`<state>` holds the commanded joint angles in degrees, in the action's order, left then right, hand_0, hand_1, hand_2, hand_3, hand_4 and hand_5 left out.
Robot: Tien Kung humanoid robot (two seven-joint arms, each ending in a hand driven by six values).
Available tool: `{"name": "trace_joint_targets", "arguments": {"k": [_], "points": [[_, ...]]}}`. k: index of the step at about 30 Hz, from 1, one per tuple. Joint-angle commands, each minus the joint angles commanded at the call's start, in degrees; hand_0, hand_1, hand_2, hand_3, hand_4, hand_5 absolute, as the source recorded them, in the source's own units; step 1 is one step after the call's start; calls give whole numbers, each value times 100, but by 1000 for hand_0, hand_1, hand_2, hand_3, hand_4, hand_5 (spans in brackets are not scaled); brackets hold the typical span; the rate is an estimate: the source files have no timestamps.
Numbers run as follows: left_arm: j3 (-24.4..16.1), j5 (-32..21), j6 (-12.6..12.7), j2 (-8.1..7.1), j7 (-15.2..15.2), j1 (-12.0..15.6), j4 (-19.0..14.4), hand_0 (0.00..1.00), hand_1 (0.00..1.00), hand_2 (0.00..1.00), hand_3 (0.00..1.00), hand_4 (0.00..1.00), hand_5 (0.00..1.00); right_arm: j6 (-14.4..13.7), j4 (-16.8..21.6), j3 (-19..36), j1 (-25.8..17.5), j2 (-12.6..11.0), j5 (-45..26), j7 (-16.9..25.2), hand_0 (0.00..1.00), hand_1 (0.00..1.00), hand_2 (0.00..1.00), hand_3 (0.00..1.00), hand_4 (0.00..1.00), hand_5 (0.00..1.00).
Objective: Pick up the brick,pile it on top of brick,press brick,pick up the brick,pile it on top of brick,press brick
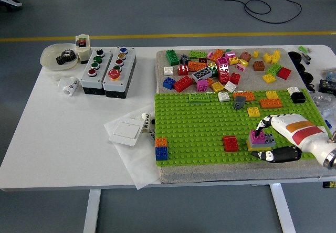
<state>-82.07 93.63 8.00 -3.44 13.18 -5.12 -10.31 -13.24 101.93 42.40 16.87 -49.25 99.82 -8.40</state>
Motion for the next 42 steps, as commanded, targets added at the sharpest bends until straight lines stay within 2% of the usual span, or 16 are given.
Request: {"name": "trace_joint_targets", "arguments": {"k": [4, 6, 10, 13, 14, 15, 19, 20, 25, 26, 31, 32, 33, 37, 38, 42], "points": [[-58, 73, -3, -4, 9, 15, 0, 759, 794, 828, 619, 647, 672, -806, 0, 367, -221, 150, -710, 136, 685, 667, 711, 561, 890, 527], [-65, 85, -4, -5, 13, 19, 0, 759, 794, 828, 619, 647, 672, -1056, 0, 497, -275, 207, -919, 203, 685, 667, 711, 561, 890, 527], [-66, 98, -6, -7, 29, 32, 0, 759, 792, 826, 620, 647, 672, -1783, 0, 1063, -389, 496, -1775, 714, 709, 686, 724, 574, 891, 527], [-69, 109, 5, -5, 44, 35, 0, 759, 792, 826, 620, 647, 672, -2174, 0, 1306, -407, 672, -2520, 1149, 709, 686, 724, 574, 891, 527], [-70, 110, 7, -4, 47, 36, 0, 759, 790, 827, 620, 646, 669, -2290, 0, 1374, -407, 721, -2743, 1320, 747, 724, 755, 628, 912, 536], [-68, 112, 6, -3, 50, 36, 0, 759, 790, 827, 620, 646, 669, -2374, 0, 1447, -405, 774, -3004, 1470, 747, 724, 755, 628, 912, 536], [-39, 85, 8, -1, 52, 39, 0, 759, 790, 827, 620, 646, 669, -2374, 0, 1669, -402, 890, -3972, 2036, 747, 724, 755, 628, 912, 536], [-37, 83, 8, -2, 52, 39, 0, 760, 791, 827, 621, 646, 670, -2374, 0, 1675, -403, 893, -4131, 2057, 760, 726, 761, 649, 938, 581], [4, 36, 8, 8, 76, 27, 0, 760, 791, 827, 621, 646, 670, -2343, -494, 1849, -364, 978, -5347, 2326, 760, 726, 761, 649, 938, 581], [7, 36, 6, 10, 82, 27, 0, 760, 790, 826, 620, 647, 670, -2317, -578, 1875, -363, 994, -5571, 2349, 766, 731, 769, 690, 985, 704], [32, 25, -2, 20, 97, 50, 0, 760, 790, 826, 620, 647, 670, -2113, -884, 1941, -359, 1024, -6769, 2486, 766, 731, 769, 690, 985, 704], [46, 9, 1, 21, 95, 57, 0, 759, 789, 826, 620, 646, 669, -2063, -972, 1964, -358, 1030, -6975, 2496, 785, 744, 799, 775, 998, 774], [45, 15, 5, 24, 98, 63, 0, 759, 789, 826, 620, 646, 669, -2017, -1062, 1991, -363, 1041, -7174, 2527, 785, 744, 799, 775, 998, 774], [68, -2, 10, 35, 102, 77, 0, 759, 789, 826, 620, 646, 669, -1910, -1309, 2025, -344, 1088, -7603, 2638, 785, 744, 799, 775, 998, 774], [58, -1, 11, 41, 101, 85, 0, 755, 789, 825, 621, 646, 669, -1872, -1407, 2007, -308, 1120, -7693, 2673, 804, 765, 815, 817, 998, 851], [55, -4, 11, 53, 101, 108, 0, 755, 789, 825, 621, 646, 669, -1715, -1698, 1948, -199, 1243, -7840, 2741, 804, 765, 815, 817, 998, 851]]}}
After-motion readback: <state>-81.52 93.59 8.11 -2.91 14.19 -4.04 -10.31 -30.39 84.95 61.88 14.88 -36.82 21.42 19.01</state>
